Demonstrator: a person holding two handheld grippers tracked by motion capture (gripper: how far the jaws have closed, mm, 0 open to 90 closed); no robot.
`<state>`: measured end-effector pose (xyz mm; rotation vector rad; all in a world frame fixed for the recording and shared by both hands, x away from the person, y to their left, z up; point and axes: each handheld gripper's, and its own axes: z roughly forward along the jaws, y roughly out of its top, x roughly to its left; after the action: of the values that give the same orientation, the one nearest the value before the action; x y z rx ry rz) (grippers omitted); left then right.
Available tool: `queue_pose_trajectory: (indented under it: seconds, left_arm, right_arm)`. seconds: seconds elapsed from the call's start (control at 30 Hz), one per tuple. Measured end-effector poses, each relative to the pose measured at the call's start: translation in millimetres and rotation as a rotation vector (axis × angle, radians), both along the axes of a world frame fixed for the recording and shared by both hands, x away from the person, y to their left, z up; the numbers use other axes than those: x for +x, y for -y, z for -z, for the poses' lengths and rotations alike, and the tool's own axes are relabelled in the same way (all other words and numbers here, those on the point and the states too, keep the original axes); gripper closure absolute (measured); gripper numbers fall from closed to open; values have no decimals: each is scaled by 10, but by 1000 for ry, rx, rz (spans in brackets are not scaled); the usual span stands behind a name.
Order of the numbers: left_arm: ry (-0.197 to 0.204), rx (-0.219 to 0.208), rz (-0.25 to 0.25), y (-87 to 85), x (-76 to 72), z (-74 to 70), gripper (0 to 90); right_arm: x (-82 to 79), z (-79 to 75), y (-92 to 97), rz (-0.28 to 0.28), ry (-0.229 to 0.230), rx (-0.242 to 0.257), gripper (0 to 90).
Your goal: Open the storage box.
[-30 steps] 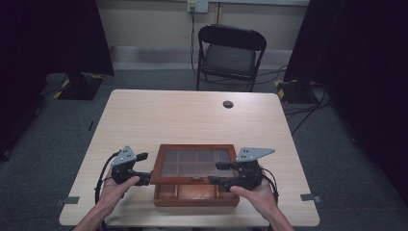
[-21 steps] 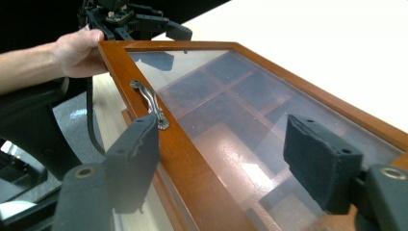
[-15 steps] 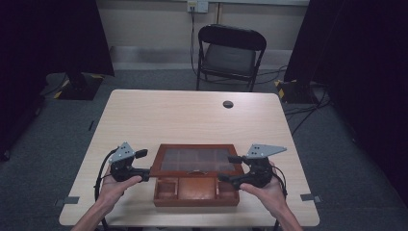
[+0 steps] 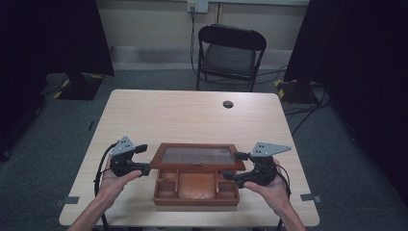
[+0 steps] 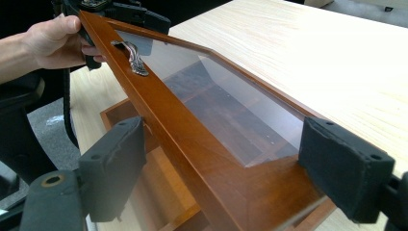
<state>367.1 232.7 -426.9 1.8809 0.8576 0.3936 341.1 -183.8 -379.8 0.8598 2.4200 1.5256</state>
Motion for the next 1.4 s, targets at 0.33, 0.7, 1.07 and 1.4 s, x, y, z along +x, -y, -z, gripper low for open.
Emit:
queue_pose_trajectory:
  seconds: [0.33,0.7,1.07,1.4]
  left_arm:
    - [-22,9,28,4,57,-54,234]
    - [-23,-52,68,40,123,-70,264]
    - [-21,-68,101,111,234,-128,308]
    - [-22,-66,111,138,385,-158,332]
  right_arm:
    - [26,12,79,21,9,-4,146]
    - [189,84,180,77,-1,9,191]
    - [336,53,189,104,8,47,257]
    - [468,47,175,116,0,79,308]
